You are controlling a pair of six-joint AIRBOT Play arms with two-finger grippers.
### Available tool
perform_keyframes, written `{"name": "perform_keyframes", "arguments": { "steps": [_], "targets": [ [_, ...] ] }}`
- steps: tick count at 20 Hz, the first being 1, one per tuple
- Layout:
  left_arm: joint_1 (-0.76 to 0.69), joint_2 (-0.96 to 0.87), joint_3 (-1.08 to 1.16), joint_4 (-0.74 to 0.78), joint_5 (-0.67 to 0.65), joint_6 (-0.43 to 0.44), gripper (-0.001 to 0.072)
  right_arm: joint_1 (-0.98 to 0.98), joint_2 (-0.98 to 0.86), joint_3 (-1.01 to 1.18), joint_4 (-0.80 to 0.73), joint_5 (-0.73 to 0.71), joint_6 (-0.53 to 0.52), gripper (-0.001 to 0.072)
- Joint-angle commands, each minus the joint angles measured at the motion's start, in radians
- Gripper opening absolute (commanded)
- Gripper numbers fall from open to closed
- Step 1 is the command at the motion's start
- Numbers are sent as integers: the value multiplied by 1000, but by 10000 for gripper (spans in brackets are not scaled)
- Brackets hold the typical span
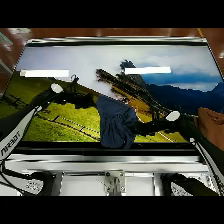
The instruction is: Fold the shirts.
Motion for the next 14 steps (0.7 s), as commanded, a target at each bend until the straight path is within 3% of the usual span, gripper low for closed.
{"name": "perform_keyframes", "arguments": {
  "steps": [1, 3, 7, 12, 14],
  "targets": [
    [27, 157, 65, -1, 18, 123, 32, -63, 76, 141, -104, 164, -51, 60],
    [48, 293, 177, -1, 40, 154, 32, -104, 182, 291, -186, 264, -138, 60],
    [98, 522, 439, 0, 152, 171, 32, -126, 393, 656, -426, 295, -154, 60],
    [175, 700, 589, 8, 166, 166, 32, -126, 522, 941, -552, 266, -98, 60],
    [196, 748, 589, 71, 145, 113, 32, -126, 549, 971, -624, 288, -34, 60]
  ]
}}
